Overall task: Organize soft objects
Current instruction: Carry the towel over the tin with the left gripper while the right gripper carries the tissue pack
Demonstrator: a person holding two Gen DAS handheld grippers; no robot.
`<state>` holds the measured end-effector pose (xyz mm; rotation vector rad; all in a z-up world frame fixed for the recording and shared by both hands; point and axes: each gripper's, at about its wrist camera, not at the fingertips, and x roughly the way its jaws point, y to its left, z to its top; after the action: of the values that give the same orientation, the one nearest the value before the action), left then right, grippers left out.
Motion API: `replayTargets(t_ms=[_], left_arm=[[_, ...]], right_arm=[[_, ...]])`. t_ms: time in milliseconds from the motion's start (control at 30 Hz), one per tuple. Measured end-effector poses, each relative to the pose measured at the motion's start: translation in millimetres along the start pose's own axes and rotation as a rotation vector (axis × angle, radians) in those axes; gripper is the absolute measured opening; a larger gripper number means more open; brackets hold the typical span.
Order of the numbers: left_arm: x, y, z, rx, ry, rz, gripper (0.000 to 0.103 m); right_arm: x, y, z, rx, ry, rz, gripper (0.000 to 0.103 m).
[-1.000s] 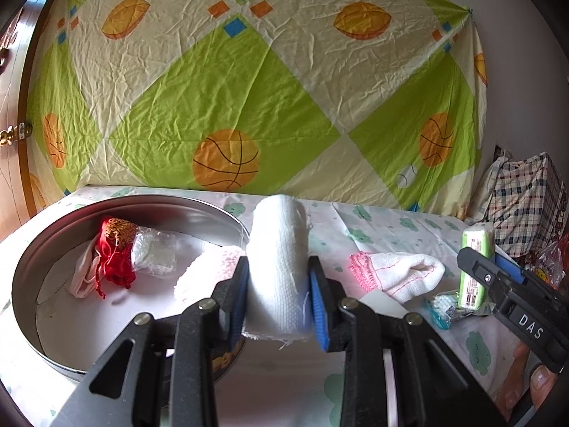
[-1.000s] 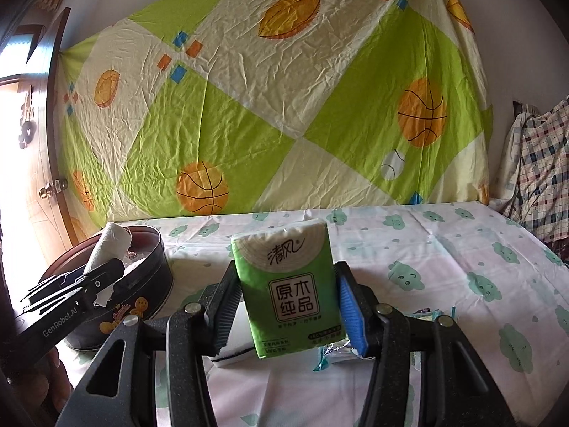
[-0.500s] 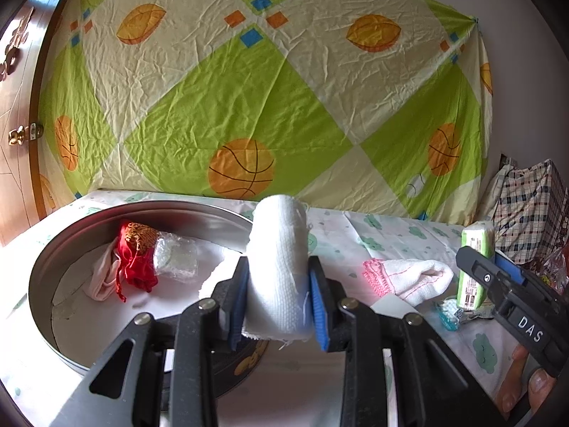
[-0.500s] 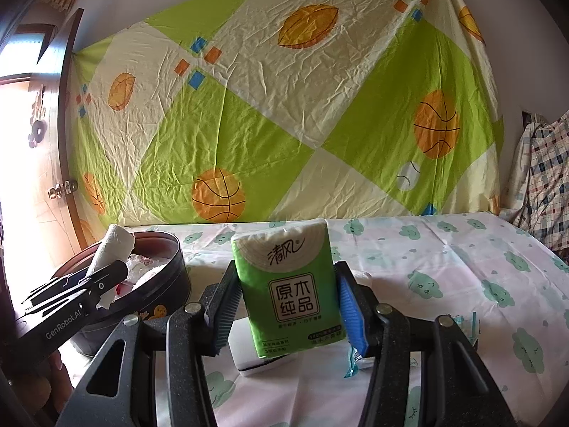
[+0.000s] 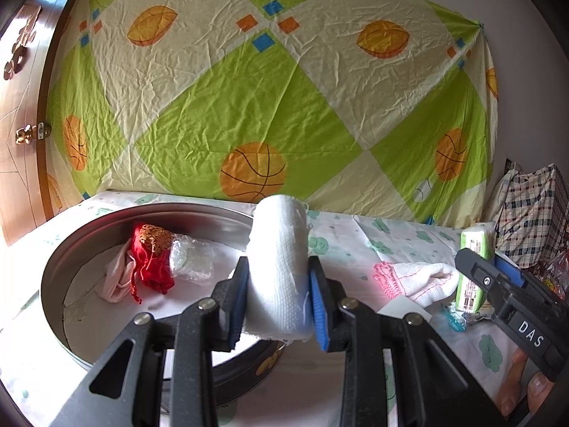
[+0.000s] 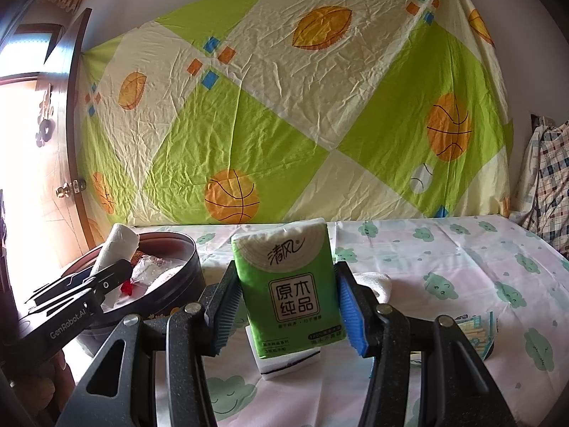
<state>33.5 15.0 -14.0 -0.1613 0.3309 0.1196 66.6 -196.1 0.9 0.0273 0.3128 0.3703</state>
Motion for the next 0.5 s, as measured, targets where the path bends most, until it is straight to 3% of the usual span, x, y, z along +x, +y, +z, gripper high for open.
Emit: replayTargets(t_ms=[500], left_arm=[[-4,17,1,-0.022,-0.015,0.026,0.03]], right_arm=[[4,20,-1,-0.013,0.001,0.039,0.054]])
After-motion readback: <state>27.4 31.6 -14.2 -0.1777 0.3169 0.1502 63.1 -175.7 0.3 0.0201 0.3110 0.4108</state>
